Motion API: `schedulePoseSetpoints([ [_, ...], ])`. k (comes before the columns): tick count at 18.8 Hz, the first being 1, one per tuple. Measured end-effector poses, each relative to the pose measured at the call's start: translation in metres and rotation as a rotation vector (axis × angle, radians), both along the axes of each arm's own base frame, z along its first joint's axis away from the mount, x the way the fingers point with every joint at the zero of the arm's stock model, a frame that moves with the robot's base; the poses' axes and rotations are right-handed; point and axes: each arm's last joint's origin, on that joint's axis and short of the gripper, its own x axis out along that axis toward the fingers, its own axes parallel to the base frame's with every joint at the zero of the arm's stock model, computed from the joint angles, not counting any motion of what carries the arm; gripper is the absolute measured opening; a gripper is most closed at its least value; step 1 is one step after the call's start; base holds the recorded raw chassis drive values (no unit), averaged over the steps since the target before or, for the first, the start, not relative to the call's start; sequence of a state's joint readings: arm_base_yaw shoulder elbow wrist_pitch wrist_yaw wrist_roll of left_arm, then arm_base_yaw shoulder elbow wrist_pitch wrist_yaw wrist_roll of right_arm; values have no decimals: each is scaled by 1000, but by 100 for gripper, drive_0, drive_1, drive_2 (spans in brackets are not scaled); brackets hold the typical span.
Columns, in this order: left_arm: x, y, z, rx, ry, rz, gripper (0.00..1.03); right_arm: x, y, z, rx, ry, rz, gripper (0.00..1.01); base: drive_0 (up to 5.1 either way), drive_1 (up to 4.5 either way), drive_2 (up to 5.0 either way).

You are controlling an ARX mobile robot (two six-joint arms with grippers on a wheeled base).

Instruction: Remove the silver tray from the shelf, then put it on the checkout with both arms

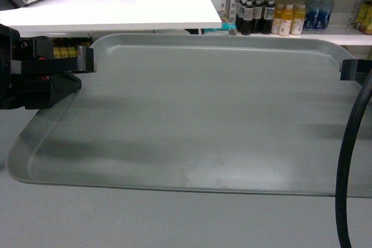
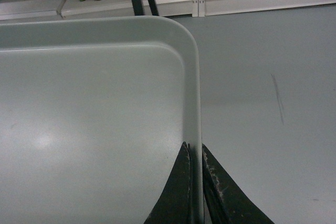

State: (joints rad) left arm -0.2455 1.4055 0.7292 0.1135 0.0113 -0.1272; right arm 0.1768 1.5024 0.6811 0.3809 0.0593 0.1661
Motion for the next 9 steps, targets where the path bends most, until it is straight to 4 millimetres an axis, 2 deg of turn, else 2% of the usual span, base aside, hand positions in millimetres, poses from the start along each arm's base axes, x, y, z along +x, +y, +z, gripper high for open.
schedulePoseSetpoints([
  [9, 0, 0, 0, 0, 0, 0, 3, 0, 0, 0, 0, 1, 0, 3, -504, 242, 242],
])
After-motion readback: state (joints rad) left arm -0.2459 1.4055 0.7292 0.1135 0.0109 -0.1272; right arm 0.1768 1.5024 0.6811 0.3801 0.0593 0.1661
